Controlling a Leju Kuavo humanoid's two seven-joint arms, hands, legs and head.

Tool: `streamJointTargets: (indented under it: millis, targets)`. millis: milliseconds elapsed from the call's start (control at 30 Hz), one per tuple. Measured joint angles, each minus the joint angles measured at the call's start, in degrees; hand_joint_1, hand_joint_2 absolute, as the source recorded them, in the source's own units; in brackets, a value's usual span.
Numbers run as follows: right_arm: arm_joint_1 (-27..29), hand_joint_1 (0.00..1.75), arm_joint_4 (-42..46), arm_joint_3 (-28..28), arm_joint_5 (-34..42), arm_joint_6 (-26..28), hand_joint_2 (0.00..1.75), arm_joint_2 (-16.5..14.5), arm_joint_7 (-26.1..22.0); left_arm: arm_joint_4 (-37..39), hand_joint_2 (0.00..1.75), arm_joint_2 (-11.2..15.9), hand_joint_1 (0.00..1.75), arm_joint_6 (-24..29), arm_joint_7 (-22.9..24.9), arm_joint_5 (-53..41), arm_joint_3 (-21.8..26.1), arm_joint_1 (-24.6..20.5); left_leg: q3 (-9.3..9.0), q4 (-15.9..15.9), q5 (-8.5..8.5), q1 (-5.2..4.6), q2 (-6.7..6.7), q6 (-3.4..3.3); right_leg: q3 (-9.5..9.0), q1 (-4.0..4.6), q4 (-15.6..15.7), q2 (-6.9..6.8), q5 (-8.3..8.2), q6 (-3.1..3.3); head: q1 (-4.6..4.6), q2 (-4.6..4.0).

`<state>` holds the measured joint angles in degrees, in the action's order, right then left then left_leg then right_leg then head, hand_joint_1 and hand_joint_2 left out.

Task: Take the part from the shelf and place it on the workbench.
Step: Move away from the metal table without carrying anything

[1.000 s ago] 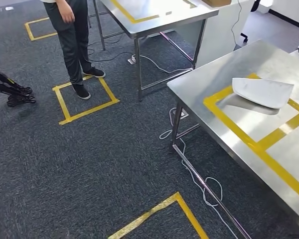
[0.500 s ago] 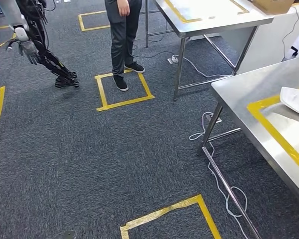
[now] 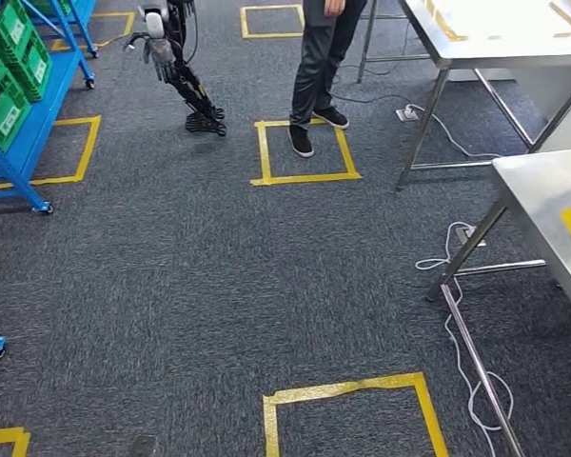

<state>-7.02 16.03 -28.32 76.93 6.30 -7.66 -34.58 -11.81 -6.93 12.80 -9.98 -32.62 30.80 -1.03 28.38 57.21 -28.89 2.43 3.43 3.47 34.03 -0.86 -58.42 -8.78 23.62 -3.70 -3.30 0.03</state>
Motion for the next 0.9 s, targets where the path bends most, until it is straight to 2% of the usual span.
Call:
streamJointTargets:
  millis: [33,67,100,167,200,233,267,300,367,400,433,467,533,600,633,667,700,733,767,800,833,867,900]
  targets:
    - [0.0,0.00,0.0,0.0,0.0,0.0,0.00,-0.1,0.0,0.0,1.75,0.1,0.00,0.2,0.0,-0.2,-0.2,0.3,0.34,0.1,0.04,-0.19,-0.55,-0.84,0.14,-0.39,-0.3,0.13,0.17,-0.35,0.15,-0.01]
    - [0.0,0.00,0.0,0.0,0.1,0.0,0.00,-0.1,0.0,0.0,1.75,0.4,0.00,0.4,0.0,-0.4,-0.3,0.6,0.64,0.2,0.30,-0.38,-1.10,-1.48,0.42,-0.68,-1.0,1.33,1.09,-0.55,0.31,-0.01]
    - [0.1,0.00,0.0,0.0,0.1,0.0,0.00,-0.2,0.0,0.0,1.75,0.6,0.00,0.7,0.0,-0.7,-0.4,0.7,1.01,0.2,0.70,-0.56,-1.66,-2.13,1.15,-0.81,-3.0,3.20,2.80,-0.63,0.41,-0.01]
    - [0.4,0.00,0.0,-0.1,0.3,0.1,0.00,-0.3,0.0,0.0,1.75,0.8,0.00,1.2,0.0,-1.0,-0.6,0.6,2.15,0.2,1.68,-1.06,-3.11,-3.19,3.90,-0.54,-10.3,7.27,7.76,-0.21,0.58,-0.01]
    - [0.6,0.00,0.0,-0.1,0.3,0.1,0.00,-0.3,0.0,0.0,1.75,0.8,0.00,1.3,0.0,-1.2,-0.7,0.5,2.76,0.2,2.15,-1.40,-4.01,-3.56,5.23,-0.23,-14.1,8.20,9.66,0.19,0.66,-0.01]
    - [0.7,0.00,0.0,-0.2,0.3,0.1,0.00,-0.3,0.0,0.0,1.75,0.8,0.00,1.4,0.0,-1.3,-0.8,0.4,3.30,0.2,2.52,-1.73,-4.94,-3.78,5.86,0.14,-16.4,8.66,10.55,0.64,0.70,-0.01]
    - [0.7,0.00,0.0,-0.2,0.3,0.1,0.00,-0.3,0.0,0.0,1.75,0.8,0.00,1.6,0.0,-1.4,-0.9,0.5,3.70,0.2,2.84,-2.00,-5.85,-3.87,5.39,0.54,-16.4,8.92,10.25,1.13,0.69,-0.01]
    - [0.7,0.00,0.0,-0.2,0.4,0.1,0.00,-0.3,0.0,0.0,1.75,0.8,0.00,1.8,0.0,-1.6,-0.9,0.6,3.98,0.2,3.10,-2.18,-6.75,-3.90,3.77,0.94,-14.1,9.22,8.99,1.65,0.68,-0.01]
    - [0.6,0.00,0.0,-0.2,0.4,0.2,0.00,-0.3,-0.1,0.0,1.75,0.8,0.00,2.1,0.0,-1.9,-1.0,0.7,4.30,0.2,3.56,-2.39,-8.34,-3.78,-1.27,1.46,-5.8,11.22,6.14,2.57,0.69,-0.01]
    - [0.5,0.00,0.0,-0.3,0.4,0.2,0.00,-0.3,-0.1,0.0,1.75,0.8,0.00,2.2,-0.1,-2.1,-1.0,0.7,4.45,0.3,3.71,-2.45,-9.00,-3.65,-3.17,1.54,-2.4,12.15,5.46,2.76,0.68,-0.01]
    - [0.4,0.00,0.0,-0.3,0.4,0.2,0.00,-0.3,-0.1,0.0,1.75,0.8,0.00,2.3,-0.1,-2.2,-1.1,0.7,4.64,0.3,3.80,-2.45,-9.56,-3.43,-4.22,1.63,-0.4,12.82,5.38,2.87,0.68,-0.01]
    - [0.2,0.00,0.0,-0.3,0.4,0.2,0.00,-0.3,-0.1,0.0,1.75,0.8,0.00,2.4,-0.1,-2.4,-1.3,0.7,4.81,0.2,3.84,-2.41,-10.07,-3.11,-4.44,1.71,0.3,12.84,5.72,2.93,0.66,-0.01]
    - [0.1,0.00,0.0,-0.3,0.6,0.2,0.00,-0.3,-0.1,0.0,1.75,0.8,0.00,2.7,-0.2,-2.7,-1.5,0.9,5.00,0.2,3.80,-2.27,-10.63,-2.46,-4.93,1.75,0.8,11.65,5.49,3.21,0.63,0.00]
    - [0.1,0.00,0.1,-0.3,0.9,0.2,0.00,-0.3,-0.1,0.0,1.75,0.8,0.00,3.0,-0.3,-2.9,-1.7,0.9,5.88,2.4,2.67,-2.38,-8.42,-2.02,-5.99,1.52,1.7,10.32,5.13,3.55,0.45,0.00]
    - [0.1,0.00,0.1,-0.3,1.0,0.2,0.00,-0.3,-0.1,0.0,1.75,0.9,0.00,3.1,-0.3,-3.0,-1.8,0.9,7.23,5.1,1.39,-2.41,-6.74,-1.85,-6.50,1.43,2.0,9.52,5.12,3.60,0.37,0.00]
    - [0.2,0.00,0.1,-0.3,1.0,0.1,0.00,-0.3,-0.1,0.0,1.75,0.9,0.00,3.2,-0.3,-3.2,-1.9,0.8,9.26,8.7,-0.17,-2.42,-5.34,-1.56,-6.88,1.43,2.2,8.72,5.40,3.66,0.28,-0.01]
    - [0.3,0.00,0.1,-0.3,1.0,0.1,0.00,-0.3,-0.1,0.0,1.75,0.9,0.00,3.4,-0.3,-3.3,-1.9,0.7,11.51,12.4,-1.47,-2.34,-4.66,-1.26,-7.19,1.41,2.2,7.84,5.81,3.65,0.27,-0.01]
    - [0.4,0.00,0.1,-0.3,1.1,0.1,0.00,-0.3,-0.1,0.0,1.75,0.9,0.00,3.6,-0.3,-3.4,-2.0,0.8,13.30,15.1,-1.90,-2.24,-4.33,-1.01,-7.58,1.36,2.2,6.97,6.33,3.54,0.28,-0.01]
    - [0.5,0.00,0.1,-0.3,1.1,0.1,0.00,-0.3,-0.1,0.0,1.75,0.9,0.00,3.9,-0.3,-3.6,-2.0,0.9,14.21,16.0,-1.22,-2.11,-4.12,-0.79,-8.11,1.28,2.2,6.16,6.94,3.37,0.26,-0.01]
    - [0.5,0.00,0.1,-0.3,1.1,0.1,0.00,-0.3,-0.1,0.0,1.75,1.0,0.00,4.2,-0.3,-3.7,-2.0,1.1,14.01,14.7,0.53,-1.99,-3.82,-0.62,-8.82,1.14,2.2,5.39,7.60,3.15,0.27,-0.01]
    - [0.5,0.00,0.1,-0.3,1.1,0.1,0.00,-0.3,-0.1,0.0,1.31,1.0,0.00,4.4,-0.3,-3.8,-2.0,1.2,12.80,11.6,3.07,-1.90,-3.05,-0.47,-9.75,0.96,2.2,4.64,8.34,2.86,0.27,-0.01]
    - [0.4,0.00,0.1,-0.3,1.1,0.1,0.00,-0.3,-0.1,0.0,0.87,1.0,0.00,4.5,-0.3,-3.9,-2.0,1.2,11.25,8.1,5.01,-2.04,-1.51,-0.32,-10.71,0.88,2.3,3.92,9.14,2.49,0.25,-0.01]
    - [0.4,0.00,0.1,-0.3,1.1,0.1,0.00,-0.3,-0.1,0.0,0.44,0.9,0.00,4.6,-0.3,-4.0,-2.1,1.1,9.83,5.1,6.06,-2.24,-0.16,-0.58,-11.57,0.94,2.4,3.23,9.99,2.08,0.12,-0.01]
